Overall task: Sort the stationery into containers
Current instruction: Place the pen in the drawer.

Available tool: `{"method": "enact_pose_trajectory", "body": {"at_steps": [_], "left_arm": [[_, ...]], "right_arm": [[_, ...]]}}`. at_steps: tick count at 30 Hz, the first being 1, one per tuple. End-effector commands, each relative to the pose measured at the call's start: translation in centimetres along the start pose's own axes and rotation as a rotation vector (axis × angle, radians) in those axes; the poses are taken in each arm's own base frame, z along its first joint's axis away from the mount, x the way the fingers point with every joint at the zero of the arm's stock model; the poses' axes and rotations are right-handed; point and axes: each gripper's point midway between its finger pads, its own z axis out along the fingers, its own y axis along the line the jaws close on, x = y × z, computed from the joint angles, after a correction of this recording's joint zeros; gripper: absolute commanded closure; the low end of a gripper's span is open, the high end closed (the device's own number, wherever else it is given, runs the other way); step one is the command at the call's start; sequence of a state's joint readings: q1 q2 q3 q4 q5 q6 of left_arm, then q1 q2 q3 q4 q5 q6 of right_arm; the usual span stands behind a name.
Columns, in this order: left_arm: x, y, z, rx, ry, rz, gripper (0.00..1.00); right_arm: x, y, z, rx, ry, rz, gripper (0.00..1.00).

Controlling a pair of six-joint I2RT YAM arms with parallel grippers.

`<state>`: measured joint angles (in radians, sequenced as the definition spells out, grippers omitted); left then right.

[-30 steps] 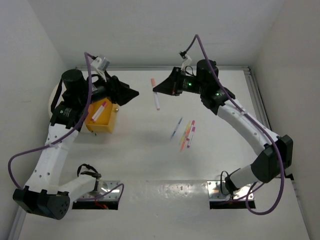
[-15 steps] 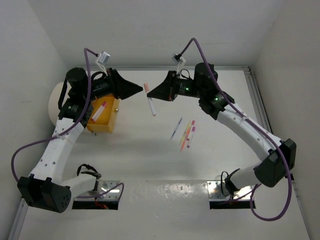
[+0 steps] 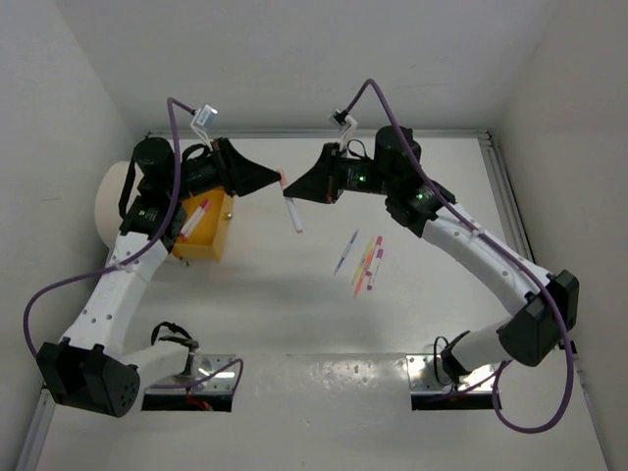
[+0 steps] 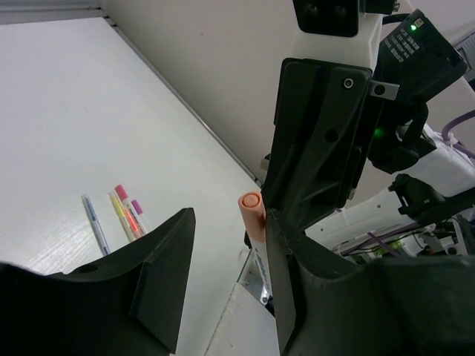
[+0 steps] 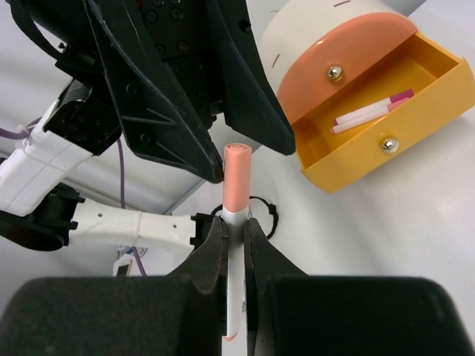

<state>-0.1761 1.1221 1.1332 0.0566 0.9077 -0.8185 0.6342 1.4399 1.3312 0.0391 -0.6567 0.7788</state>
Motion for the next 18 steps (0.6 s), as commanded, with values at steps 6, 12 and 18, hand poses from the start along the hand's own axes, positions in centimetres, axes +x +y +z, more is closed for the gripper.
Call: {"method": "enact_pose_trajectory", "body": {"at_steps": [6, 12, 18], "left_arm": [[-0.2, -1.8, 0.0, 0.074, -0.003, 0.019, 0.53], [-0.1, -2.0, 0.1, 0.095, 0.003, 0.004, 0.66], [0.3, -1.4, 0.0, 0.082, 0.022, -0.007, 0.78]], "right_arm": [[-1.6, 2.4, 0.9, -0.065, -0.034, -0.083, 1.00], [-1.6, 2.7, 1.4, -0.072, -0.036, -0.092, 1.00], [-2.1, 2.0, 1.7, -0.044, -0.050, -0.093, 1.00]]}}
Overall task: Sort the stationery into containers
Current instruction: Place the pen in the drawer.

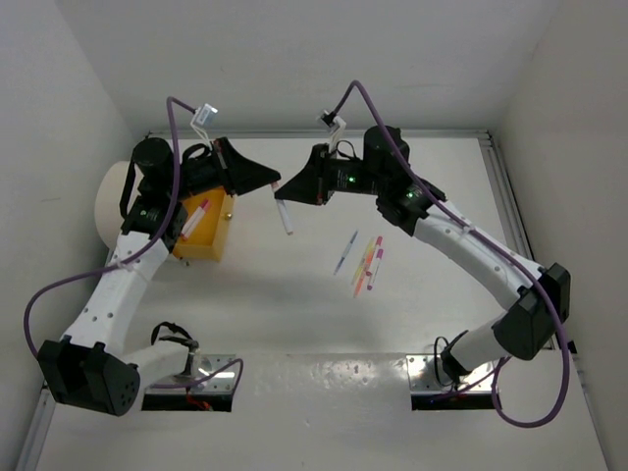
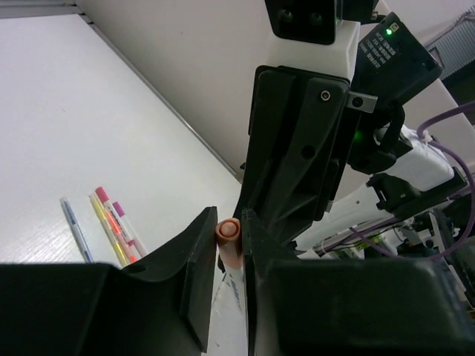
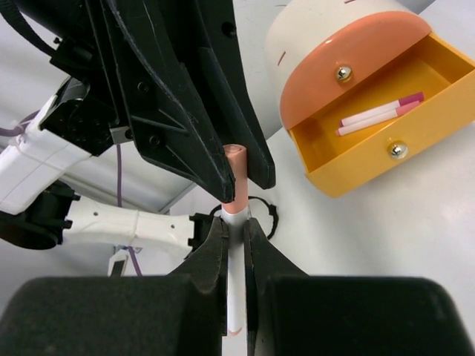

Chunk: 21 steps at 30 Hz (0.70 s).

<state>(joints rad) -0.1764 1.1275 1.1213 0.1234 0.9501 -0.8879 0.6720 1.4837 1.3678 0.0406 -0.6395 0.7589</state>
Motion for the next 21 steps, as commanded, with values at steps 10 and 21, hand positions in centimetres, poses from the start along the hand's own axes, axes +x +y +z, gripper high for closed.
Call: {"method": "enact_pose_trajectory", "body": {"at_steps": [10, 21], "left_arm": [[-2.0, 7.5, -3.1, -0.369, 0.188, 0.219, 1.00], [-3.6, 19.7, -13.5, -1.182, 0.467, 0.361, 1.00]], "right_arm": [[-3.5, -2.8, -3.6, 0.128, -0.091, 0.022, 0.26], [3.8, -15.2, -11.5, 0.610, 0.125, 0.193, 0.42]]}}
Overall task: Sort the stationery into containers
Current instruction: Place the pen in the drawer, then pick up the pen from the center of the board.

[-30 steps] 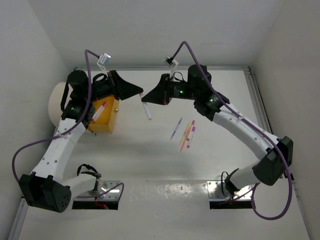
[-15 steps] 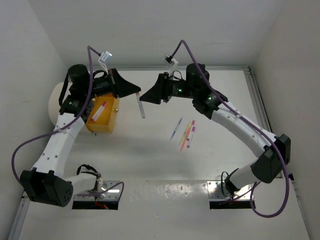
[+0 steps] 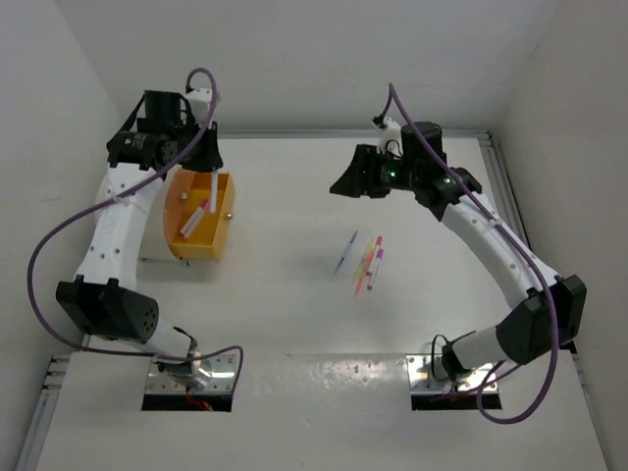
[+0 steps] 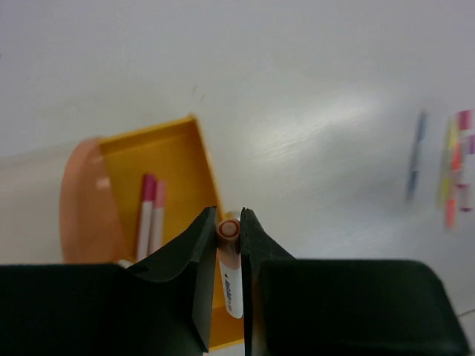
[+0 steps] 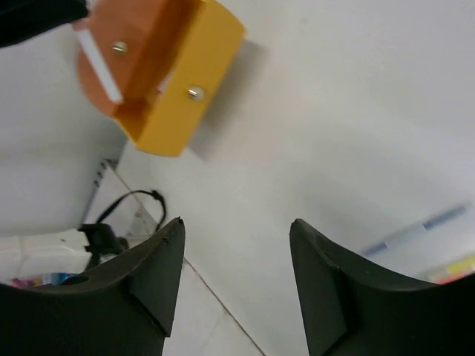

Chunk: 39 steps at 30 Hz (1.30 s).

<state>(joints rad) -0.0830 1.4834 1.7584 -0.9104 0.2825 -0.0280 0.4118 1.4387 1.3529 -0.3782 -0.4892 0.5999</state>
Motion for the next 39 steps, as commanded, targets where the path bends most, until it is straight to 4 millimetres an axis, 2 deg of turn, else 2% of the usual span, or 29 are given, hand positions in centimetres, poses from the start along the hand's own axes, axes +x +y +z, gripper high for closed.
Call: {"method": "enact_pose_trajectory", "body": {"at_steps": [1, 3, 7, 9, 12, 13, 14, 15, 17, 22, 25, 30, 34, 39], "left_arm": [[4.0, 5.5, -0.4, -0.265, 0.186, 0.073, 1.00], [4.0, 6.7, -0.4, -0.341, 0.184, 0.084, 1.00], [4.3, 7.6, 0.3, -0.387, 0.203, 0.087, 1.00], [4.7, 8.0, 0.6, -0.401, 0.221, 0.085, 0.95], [4.7, 7.9, 0.8, -0.398, 0.220, 0.089, 0.80], [4.6, 8.0, 0.8, -0.396, 0.218, 0.088, 0.56], [4.5, 7.9, 0.8, -0.393, 0.212, 0.088, 0.47], [4.2, 7.7, 0.7, -0.387, 0.200, 0.091, 0.45], [3.8, 7.4, 0.6, -0.384, 0.187, 0.084, 0.34], [1.6, 5.5, -0.4, -0.330, 0.121, 0.099, 0.33], [0.8, 4.5, -1.0, -0.292, 0.091, 0.104, 0.33], [0.5, 3.9, -1.6, -0.268, 0.067, 0.101, 0.33], [0.5, 3.7, -1.8, -0.256, 0.062, 0.105, 0.33], [1.0, 3.3, -1.4, -0.229, 0.073, 0.102, 0.33]], "right_arm": [[3.0, -4.9, -0.8, 0.156, 0.097, 0.061, 0.43], [4.1, -7.0, -0.7, 0.215, 0.126, 0.078, 0.43], [5.1, -10.8, -0.9, 0.308, 0.170, 0.121, 0.43], [6.1, -12.5, -0.9, 0.367, 0.211, 0.136, 0.48], [7.5, -15.1, -1.4, 0.459, 0.250, 0.162, 0.53], [8.7, -16.1, -1.6, 0.499, 0.271, 0.174, 0.54], [9.1, -16.5, -1.6, 0.520, 0.278, 0.178, 0.56], [10.0, -17.3, -1.6, 0.543, 0.300, 0.190, 0.58], [11.5, -18.9, -1.8, 0.603, 0.325, 0.195, 0.62], [14.2, -21.7, -2.0, 0.703, 0.390, 0.211, 0.65], [15.9, -22.4, -2.4, 0.728, 0.438, 0.228, 0.69], [18.8, -22.2, -3.0, 0.730, 0.494, 0.236, 0.71], [19.3, -22.0, -2.3, 0.717, 0.502, 0.203, 0.70], [18.7, -21.7, -1.3, 0.703, 0.498, 0.159, 0.66]]}}
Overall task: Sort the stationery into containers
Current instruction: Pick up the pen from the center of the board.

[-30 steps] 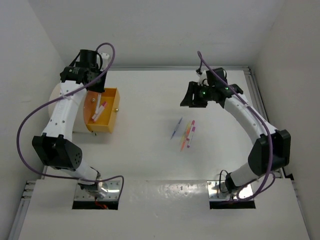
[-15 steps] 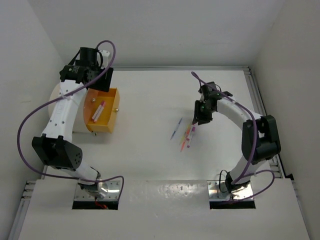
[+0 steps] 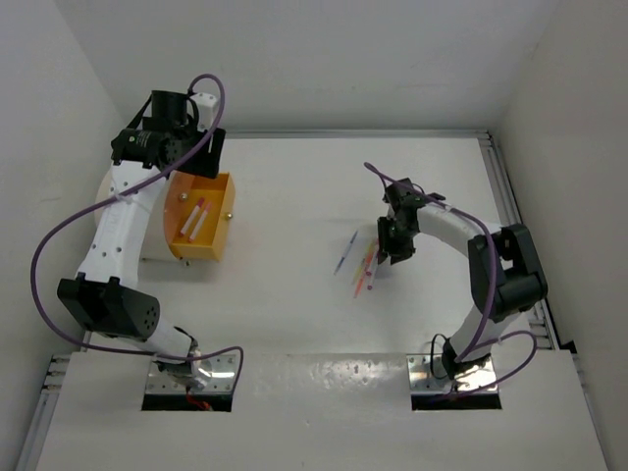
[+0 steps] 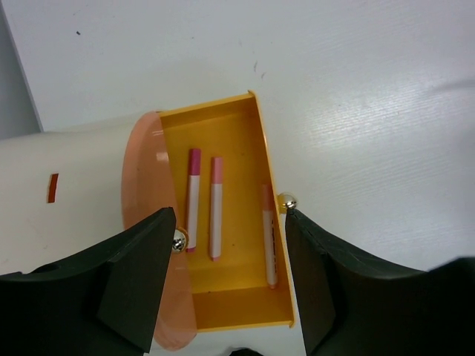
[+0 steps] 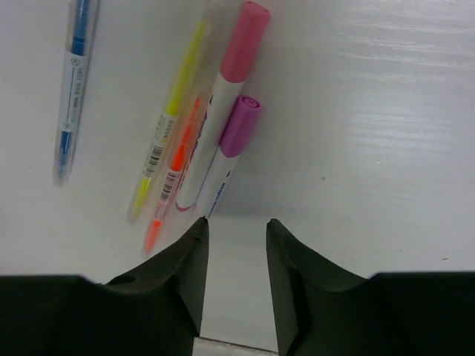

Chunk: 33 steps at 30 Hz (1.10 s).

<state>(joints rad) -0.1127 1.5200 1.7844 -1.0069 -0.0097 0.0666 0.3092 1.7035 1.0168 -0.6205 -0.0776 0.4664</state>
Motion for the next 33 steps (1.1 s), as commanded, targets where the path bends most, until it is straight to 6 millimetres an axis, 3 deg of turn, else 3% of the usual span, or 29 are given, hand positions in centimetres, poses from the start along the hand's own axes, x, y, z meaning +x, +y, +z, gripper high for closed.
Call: {"method": "enact_pose_trajectory", "body": {"at_steps": [1, 5, 16, 22, 26, 32, 33], "left_arm": [[-1.1, -0.7, -1.4, 0.028, -0.059, -0.002, 0.33], [-0.8, -0.7, -1.3, 0.034, -0.055, 0.003, 0.33], [-0.8, -0.3, -1.5, 0.021, -0.055, 0.014, 0.33], [-0.4, -0.2, -1.6, 0.019, -0.048, 0.019, 0.33], [-0.5, -0.2, -1.8, 0.021, -0.055, 0.020, 0.33], [-1.2, -1.3, -2.5, 0.086, -0.094, 0.010, 0.30], [-1.4, -1.5, -2.7, 0.104, -0.108, 0.004, 0.27]], "right_arm": [[-2.0, 1.0, -0.2, -0.007, -0.064, -0.041, 0.62], [-1.8, 1.1, 0.4, -0.003, -0.056, -0.051, 0.59], [-2.0, 1.6, 2.2, 0.026, -0.046, -0.110, 0.65], [-0.8, 0.6, 3.0, 0.055, -0.019, -0.126, 0.65], [0.4, -0.6, 2.8, 0.083, -0.006, -0.119, 0.71], [2.0, -1.6, 1.5, 0.072, -0.014, -0.123, 0.93], [2.2, -1.0, 1.1, 0.036, -0.012, -0.138, 0.96]]}}
